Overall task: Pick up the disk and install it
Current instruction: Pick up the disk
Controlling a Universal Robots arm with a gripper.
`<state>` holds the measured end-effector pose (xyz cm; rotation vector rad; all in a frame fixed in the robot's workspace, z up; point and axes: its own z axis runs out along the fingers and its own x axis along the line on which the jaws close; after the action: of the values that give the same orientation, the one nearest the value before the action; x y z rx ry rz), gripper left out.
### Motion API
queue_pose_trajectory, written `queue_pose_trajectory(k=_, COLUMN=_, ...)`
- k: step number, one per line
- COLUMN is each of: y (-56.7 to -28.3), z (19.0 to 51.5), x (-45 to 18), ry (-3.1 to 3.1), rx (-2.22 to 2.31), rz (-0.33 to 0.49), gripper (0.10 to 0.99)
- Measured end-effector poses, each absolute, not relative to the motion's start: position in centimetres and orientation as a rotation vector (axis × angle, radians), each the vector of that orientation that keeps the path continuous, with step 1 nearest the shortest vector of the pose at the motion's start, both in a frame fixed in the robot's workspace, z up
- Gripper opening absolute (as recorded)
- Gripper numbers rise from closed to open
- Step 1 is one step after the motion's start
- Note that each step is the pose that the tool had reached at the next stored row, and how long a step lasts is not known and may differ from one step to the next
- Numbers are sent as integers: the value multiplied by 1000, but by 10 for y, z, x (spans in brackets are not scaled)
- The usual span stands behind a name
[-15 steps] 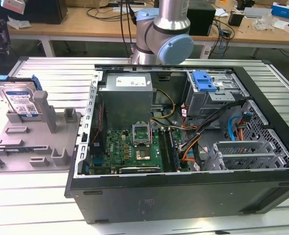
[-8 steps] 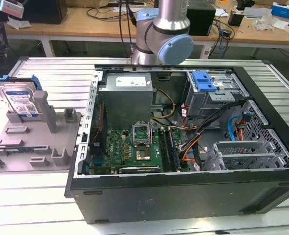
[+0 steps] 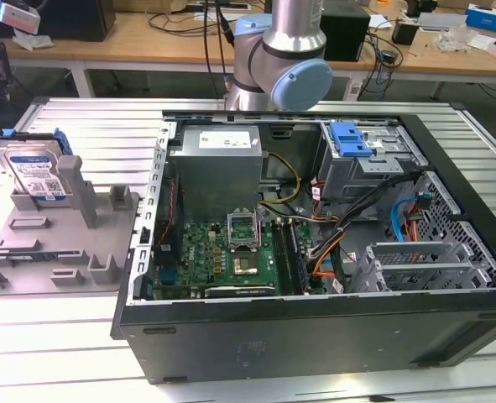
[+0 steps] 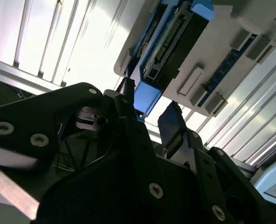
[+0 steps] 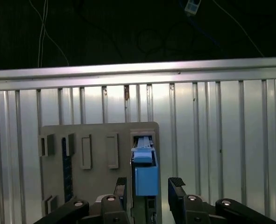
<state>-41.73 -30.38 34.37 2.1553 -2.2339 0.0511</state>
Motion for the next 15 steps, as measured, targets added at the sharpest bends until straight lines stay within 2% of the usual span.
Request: queue_pose_trajectory(k=15, y=-309, z=338, x=-414, ry=-2234, rx=2155, rz=51, gripper=482)
